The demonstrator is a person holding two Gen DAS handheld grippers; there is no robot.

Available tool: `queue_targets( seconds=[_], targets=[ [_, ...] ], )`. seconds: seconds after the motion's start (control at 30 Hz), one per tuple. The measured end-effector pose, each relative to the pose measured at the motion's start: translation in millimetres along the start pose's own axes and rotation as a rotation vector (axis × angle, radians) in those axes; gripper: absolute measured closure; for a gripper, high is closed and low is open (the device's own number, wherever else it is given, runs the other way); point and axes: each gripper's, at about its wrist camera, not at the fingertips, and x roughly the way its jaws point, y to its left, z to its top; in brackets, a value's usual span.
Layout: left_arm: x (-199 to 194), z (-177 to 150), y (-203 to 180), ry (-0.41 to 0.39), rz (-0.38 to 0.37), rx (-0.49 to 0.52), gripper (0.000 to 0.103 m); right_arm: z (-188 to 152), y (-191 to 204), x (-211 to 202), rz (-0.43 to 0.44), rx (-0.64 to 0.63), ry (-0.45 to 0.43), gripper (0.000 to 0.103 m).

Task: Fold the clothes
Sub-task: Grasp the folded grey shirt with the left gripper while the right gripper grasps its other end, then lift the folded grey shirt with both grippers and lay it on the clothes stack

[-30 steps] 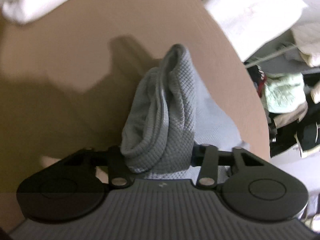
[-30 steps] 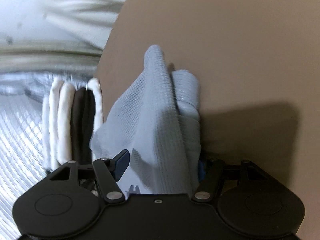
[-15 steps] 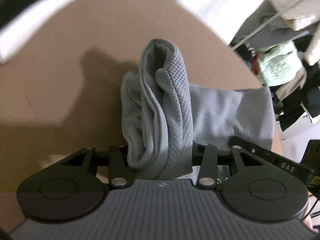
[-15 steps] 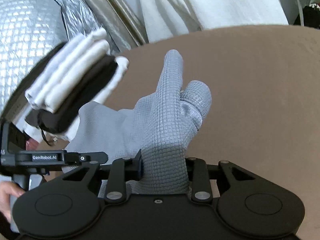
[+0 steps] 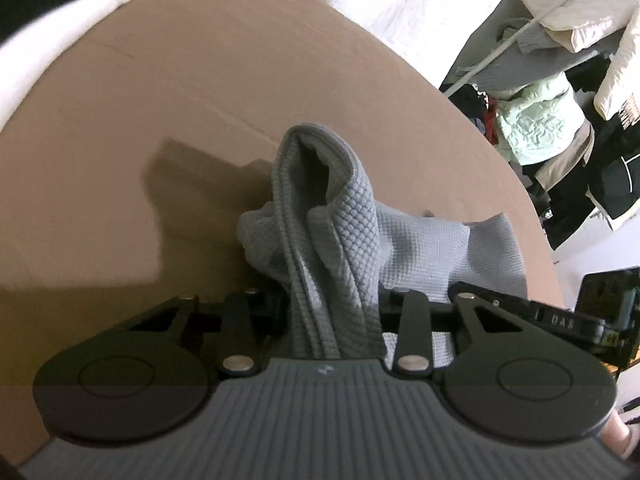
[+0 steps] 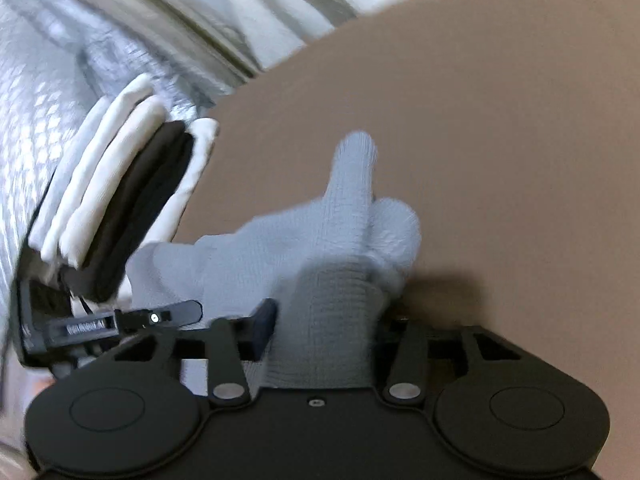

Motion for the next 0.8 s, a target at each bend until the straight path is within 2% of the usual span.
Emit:
queue_targets(
  seconds=[0.07, 0.2, 0.33, 0.47, 0.63, 0.7, 0.8],
  targets=[
    [-2.4, 0.5, -9.1, -0.017, 0.019, 0.037, 0.07, -0.5, 10.0, -4.5, -0.007, -0.055, -0.031, 0.066],
    [-28.2, -12.3, -40.0, -0.082, 0.072, 0.184, 0.072, -0.9, 25.1, -17.5, -0.025, -0.091, -0.072, 0.07],
    [-39.8, -17.0, -64.3, -0.122, 0.062, 0.257, 0.073, -3.7, 39.6, -46.3, -0.041, -0.135, -0.143, 0.071],
    [-55.5, -24.9, -83.3, -0.138, 0.046, 0.276, 0.073, -6.4, 52.5, -73.5, -0.075, -0.19, -0.187, 0.072],
    [-92.4, -39.8, -101.9, -0.209, 0.033, 0.315, 0.073, -7.0, 67.9, -102.8, -0.07, -0.228, -0.221, 0.073],
    [-100.4, -47.3, -107.5, -0.23, 0.069, 0.353, 0.073, -8.4, 76.3, -115.2, -0.059, -0.247, -0.245, 0.073],
    [-110.5, -56.2, -107.6, -0.224, 0.093, 0.334, 0.074, -10.9, 92.6, -124.6, -0.03, -0.237, -0.225, 0.074]
  ],
)
